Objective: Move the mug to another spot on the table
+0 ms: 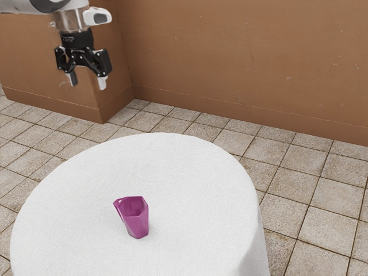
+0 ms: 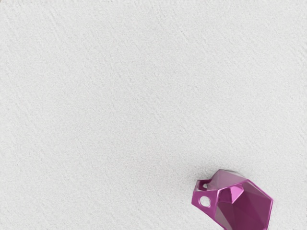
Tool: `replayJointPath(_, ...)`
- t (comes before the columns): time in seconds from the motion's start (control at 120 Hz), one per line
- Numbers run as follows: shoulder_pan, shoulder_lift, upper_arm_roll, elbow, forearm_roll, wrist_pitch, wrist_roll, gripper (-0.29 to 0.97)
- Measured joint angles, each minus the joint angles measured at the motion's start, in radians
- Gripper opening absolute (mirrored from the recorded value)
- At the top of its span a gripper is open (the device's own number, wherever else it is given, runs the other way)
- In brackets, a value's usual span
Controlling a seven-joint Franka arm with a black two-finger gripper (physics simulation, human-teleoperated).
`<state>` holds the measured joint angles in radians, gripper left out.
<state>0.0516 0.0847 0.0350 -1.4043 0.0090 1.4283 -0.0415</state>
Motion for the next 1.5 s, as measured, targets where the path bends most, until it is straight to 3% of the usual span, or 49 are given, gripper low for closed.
replayJointPath(0.225, -0.016, -0.020, -0.023, -0.045, 0.026, 0.053, -0.009, 0.68)
replayJointPath(0.375, -0.002, -0.206, -0.036, -0.332, 0.029, 0.146, -0.013, 0.68)
replayJointPath(0.608, -0.009, -0.289, -0.024, -0.609, 0.034, 0.309, -0.019, 0.68)
replayJointPath(0.8, -0.008, -0.299, 0.048, -0.706, 0.039, 0.413, -0.051, 0.68)
replayJointPath(0.9, -0.007, -0.322, 0.073, -0.762, 0.047, 0.476, -0.173, 0.68)
replayJointPath(1.258, -0.009, -0.289, 0.076, -0.899, 0.021, 0.678, -0.864, 0.68)
replayJointPath(1.5, -0.009, -0.215, 0.069, -0.972, -0.061, 0.856, -1.164, 0.68)
